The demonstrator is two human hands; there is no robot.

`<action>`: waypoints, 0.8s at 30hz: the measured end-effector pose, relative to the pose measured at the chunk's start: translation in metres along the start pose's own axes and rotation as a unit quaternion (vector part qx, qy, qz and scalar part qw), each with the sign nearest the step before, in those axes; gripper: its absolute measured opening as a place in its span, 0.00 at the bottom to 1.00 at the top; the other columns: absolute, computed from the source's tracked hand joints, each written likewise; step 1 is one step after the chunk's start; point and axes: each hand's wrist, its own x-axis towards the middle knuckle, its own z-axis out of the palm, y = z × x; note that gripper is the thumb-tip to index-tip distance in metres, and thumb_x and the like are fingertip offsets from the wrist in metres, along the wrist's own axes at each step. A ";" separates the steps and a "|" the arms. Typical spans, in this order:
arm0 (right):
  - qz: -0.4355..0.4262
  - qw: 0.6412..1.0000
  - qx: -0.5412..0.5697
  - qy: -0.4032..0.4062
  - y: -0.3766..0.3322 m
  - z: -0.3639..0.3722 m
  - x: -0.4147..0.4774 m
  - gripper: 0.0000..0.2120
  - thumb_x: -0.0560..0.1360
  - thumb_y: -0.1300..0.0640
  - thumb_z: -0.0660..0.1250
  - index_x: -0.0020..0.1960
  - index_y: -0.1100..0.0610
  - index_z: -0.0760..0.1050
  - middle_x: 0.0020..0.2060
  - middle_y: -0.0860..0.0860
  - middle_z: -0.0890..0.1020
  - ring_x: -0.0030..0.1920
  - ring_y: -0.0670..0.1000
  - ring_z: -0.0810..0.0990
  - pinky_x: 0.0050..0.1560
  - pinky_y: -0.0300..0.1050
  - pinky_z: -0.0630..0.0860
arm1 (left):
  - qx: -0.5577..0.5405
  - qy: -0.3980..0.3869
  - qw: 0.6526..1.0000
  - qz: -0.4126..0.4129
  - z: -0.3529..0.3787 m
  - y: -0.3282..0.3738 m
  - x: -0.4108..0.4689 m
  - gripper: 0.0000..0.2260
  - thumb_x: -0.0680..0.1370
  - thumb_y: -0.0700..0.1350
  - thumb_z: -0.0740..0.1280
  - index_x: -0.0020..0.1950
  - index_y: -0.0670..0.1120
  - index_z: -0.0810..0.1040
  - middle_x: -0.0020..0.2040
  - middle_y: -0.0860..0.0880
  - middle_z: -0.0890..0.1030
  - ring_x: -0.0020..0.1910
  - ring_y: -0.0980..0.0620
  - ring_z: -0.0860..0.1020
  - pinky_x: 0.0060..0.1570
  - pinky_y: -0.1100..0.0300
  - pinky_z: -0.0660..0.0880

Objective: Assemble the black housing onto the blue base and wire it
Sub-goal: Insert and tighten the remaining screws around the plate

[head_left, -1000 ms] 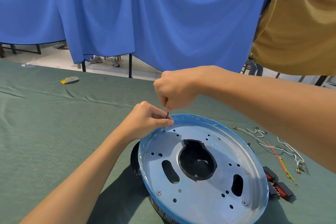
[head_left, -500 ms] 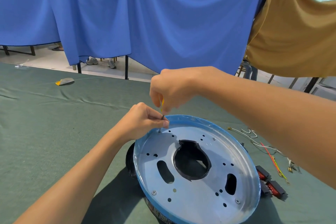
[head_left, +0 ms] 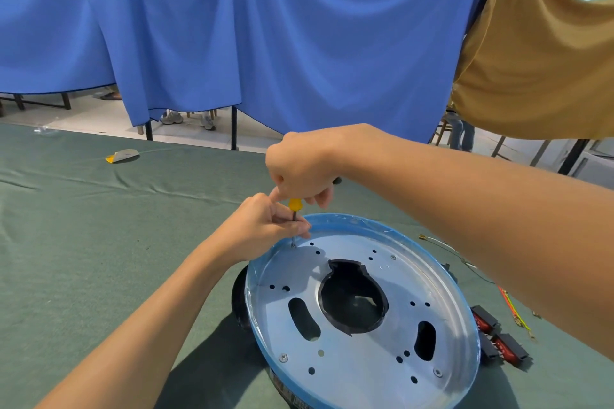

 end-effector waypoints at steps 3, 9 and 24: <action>-0.025 1.000 0.002 0.019 0.002 -0.002 -0.005 0.02 0.73 0.55 0.70 0.43 0.54 0.79 0.19 0.45 0.77 0.25 0.46 0.81 0.23 0.35 0.72 | 0.003 -0.012 1.000 -0.007 -0.001 -0.001 0.001 0.06 0.78 0.43 0.69 0.48 0.47 0.87 0.43 0.63 0.85 0.47 0.67 0.81 0.50 0.69 0.75; -0.011 0.999 0.027 0.027 0.004 0.003 -0.002 0.14 0.76 0.55 0.67 0.31 0.57 0.76 0.20 0.48 0.79 0.20 0.41 0.73 0.26 0.38 0.74 | -0.006 0.041 0.999 0.002 0.001 -0.001 -0.001 0.03 0.74 0.42 0.75 0.45 0.45 0.87 0.34 0.63 0.83 0.33 0.70 0.77 0.36 0.77 0.69; -0.015 0.999 0.011 0.032 0.017 0.003 -0.018 0.06 0.71 0.52 0.73 0.43 0.54 0.82 0.30 0.47 0.82 0.30 0.42 0.77 0.29 0.37 0.71 | 0.005 0.034 0.999 -0.011 0.001 0.001 -0.001 0.02 0.74 0.44 0.74 0.45 0.51 0.87 0.40 0.58 0.86 0.46 0.60 0.83 0.54 0.55 0.79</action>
